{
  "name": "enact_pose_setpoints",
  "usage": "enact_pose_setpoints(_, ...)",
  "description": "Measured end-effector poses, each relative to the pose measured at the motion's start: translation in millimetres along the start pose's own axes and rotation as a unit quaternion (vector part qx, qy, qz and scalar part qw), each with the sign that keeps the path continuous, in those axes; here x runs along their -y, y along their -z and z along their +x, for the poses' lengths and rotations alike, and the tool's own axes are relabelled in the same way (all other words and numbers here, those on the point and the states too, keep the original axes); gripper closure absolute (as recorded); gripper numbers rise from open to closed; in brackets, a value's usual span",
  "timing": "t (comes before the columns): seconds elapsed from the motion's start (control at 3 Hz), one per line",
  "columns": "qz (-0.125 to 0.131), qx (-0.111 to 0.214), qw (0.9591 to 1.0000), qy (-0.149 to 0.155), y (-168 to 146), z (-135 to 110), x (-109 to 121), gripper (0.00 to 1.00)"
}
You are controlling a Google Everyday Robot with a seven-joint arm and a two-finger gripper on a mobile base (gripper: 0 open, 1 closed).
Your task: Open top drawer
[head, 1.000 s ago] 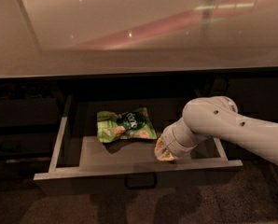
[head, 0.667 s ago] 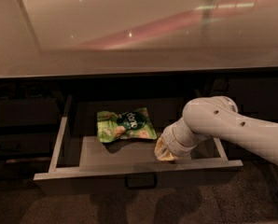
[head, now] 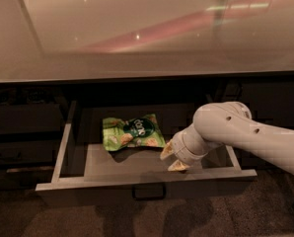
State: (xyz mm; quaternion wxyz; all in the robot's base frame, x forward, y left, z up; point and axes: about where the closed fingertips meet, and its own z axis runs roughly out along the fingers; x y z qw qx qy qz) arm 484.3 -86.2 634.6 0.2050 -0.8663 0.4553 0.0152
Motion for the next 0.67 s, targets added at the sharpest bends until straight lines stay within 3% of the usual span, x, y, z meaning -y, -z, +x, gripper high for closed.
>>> enact_pose_setpoints(0.33, 0.000, 0.000, 1.0000, 0.000, -0.1, -0.1, -0.1, 0.00)
enact_pose_setpoints(0.67, 0.000, 0.000, 1.0000, 0.000, -0.1, -0.1, -0.1, 0.00)
